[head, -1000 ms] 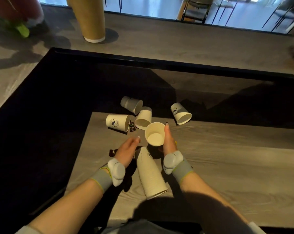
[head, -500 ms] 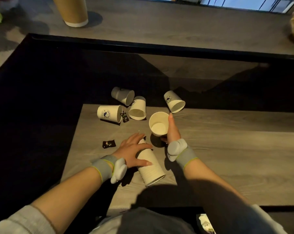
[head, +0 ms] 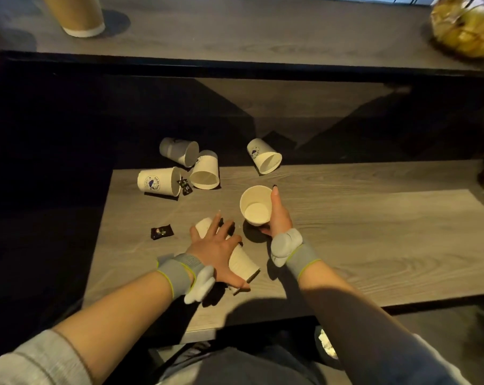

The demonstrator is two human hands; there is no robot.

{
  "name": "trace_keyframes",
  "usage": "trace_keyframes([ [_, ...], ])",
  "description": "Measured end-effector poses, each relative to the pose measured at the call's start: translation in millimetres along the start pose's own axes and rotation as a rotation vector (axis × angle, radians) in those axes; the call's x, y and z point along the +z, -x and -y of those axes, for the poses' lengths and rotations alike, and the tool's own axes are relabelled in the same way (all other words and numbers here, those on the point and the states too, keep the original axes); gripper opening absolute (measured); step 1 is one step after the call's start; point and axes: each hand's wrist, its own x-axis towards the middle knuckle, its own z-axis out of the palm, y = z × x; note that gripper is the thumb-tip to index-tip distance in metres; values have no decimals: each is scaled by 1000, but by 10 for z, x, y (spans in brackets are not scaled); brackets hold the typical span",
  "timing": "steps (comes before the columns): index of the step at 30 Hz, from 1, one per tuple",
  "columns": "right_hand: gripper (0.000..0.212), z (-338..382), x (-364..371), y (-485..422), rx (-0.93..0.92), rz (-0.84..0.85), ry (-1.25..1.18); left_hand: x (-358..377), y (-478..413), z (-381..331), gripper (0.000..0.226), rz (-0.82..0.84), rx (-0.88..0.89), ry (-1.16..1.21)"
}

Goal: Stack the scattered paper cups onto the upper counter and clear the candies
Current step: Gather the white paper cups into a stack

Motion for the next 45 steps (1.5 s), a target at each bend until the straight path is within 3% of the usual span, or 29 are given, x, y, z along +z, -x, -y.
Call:
trace_keyframes([
  [4,43,-37,-23,44,-14,-10,-5,16,-2,-71,90,-1,3,-5],
  [9,67,-96,-6,56,-36,4,-12,-17,7,-187,68,-34,29,43],
  [13,113,-139,-64,-187,-45,18,-68,-263,53,-43,50,-273,8,335],
  [14,116,-103,-76,-209,-45,26,-75,-328,65,40,44,-362,-6,446],
  [19,79,381,84,146,-120,137,-123,-551,109,445,37,-626,-164,943],
  [24,40,631,528,233,-211,305,90,-566,162,602,44,-623,-270,1306],
  [29,42,485,834,297,-471,337,493,-603,228,612,49,-585,-353,1456],
  [31,38,351,937,291,-525,336,518,-592,246,606,50,-596,-404,1538],
  [35,42,141,1006,260,-458,428,476,-482,246,666,58,-638,-239,1884],
  [38,42,129,1076,228,-416,401,391,-440,207,691,56,-696,-194,1823],
  [41,40,99,1099,112,-453,395,415,-393,129,707,40,-769,-249,1618],
  [45,41,76,1032,-13,-405,506,376,-348,127,694,34,-799,-235,1533],
])
